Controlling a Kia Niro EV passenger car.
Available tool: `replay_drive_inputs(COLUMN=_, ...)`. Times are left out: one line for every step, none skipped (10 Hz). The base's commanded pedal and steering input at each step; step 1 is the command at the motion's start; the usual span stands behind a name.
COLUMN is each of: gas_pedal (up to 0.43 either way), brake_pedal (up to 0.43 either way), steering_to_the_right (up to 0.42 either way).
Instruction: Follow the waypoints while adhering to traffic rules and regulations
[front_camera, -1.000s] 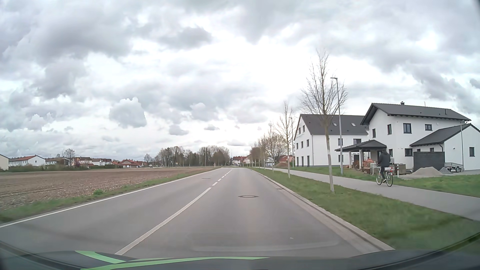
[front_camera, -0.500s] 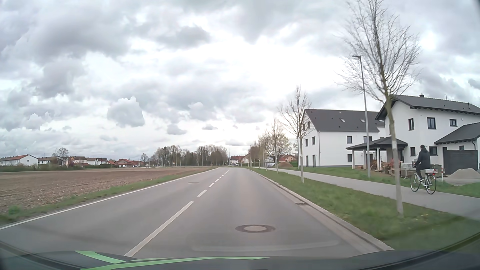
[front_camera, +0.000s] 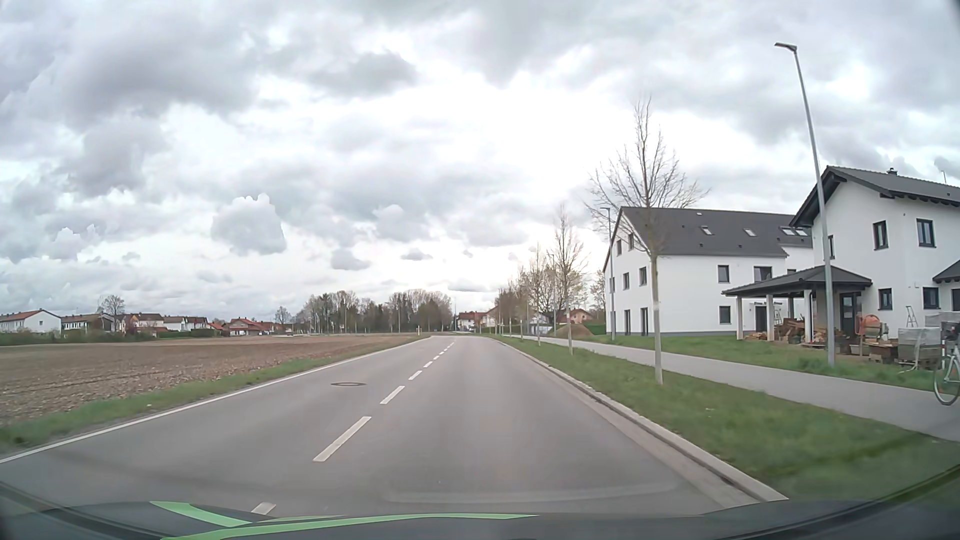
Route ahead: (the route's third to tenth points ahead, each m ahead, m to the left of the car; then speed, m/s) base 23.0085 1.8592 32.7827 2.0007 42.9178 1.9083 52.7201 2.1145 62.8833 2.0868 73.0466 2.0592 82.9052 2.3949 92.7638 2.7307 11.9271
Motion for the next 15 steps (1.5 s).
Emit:
replay_drive_inputs(gas_pedal=0.138, brake_pedal=0.0, steering_to_the_right=-0.001)
replay_drive_inputs(gas_pedal=0.138, brake_pedal=0.0, steering_to_the_right=-0.001)
replay_drive_inputs(gas_pedal=0.138, brake_pedal=0.0, steering_to_the_right=-0.001)
replay_drive_inputs(gas_pedal=0.138, brake_pedal=0.0, steering_to_the_right=-0.001)
replay_drive_inputs(gas_pedal=0.138, brake_pedal=0.0, steering_to_the_right=-0.001)
replay_drive_inputs(gas_pedal=0.15, brake_pedal=0.0, steering_to_the_right=-0.001)
replay_drive_inputs(gas_pedal=0.15, brake_pedal=0.0, steering_to_the_right=-0.001)
replay_drive_inputs(gas_pedal=0.15, brake_pedal=0.0, steering_to_the_right=-0.001)
replay_drive_inputs(gas_pedal=0.15, brake_pedal=0.0, steering_to_the_right=-0.002)
replay_drive_inputs(gas_pedal=0.15, brake_pedal=0.0, steering_to_the_right=-0.003)
replay_drive_inputs(gas_pedal=0.15, brake_pedal=0.0, steering_to_the_right=-0.002)
replay_drive_inputs(gas_pedal=0.15, brake_pedal=0.0, steering_to_the_right=-0.002)
replay_drive_inputs(gas_pedal=0.15, brake_pedal=0.0, steering_to_the_right=-0.003)
replay_drive_inputs(gas_pedal=0.15, brake_pedal=0.0, steering_to_the_right=-0.003)
replay_drive_inputs(gas_pedal=0.15, brake_pedal=0.0, steering_to_the_right=-0.003)
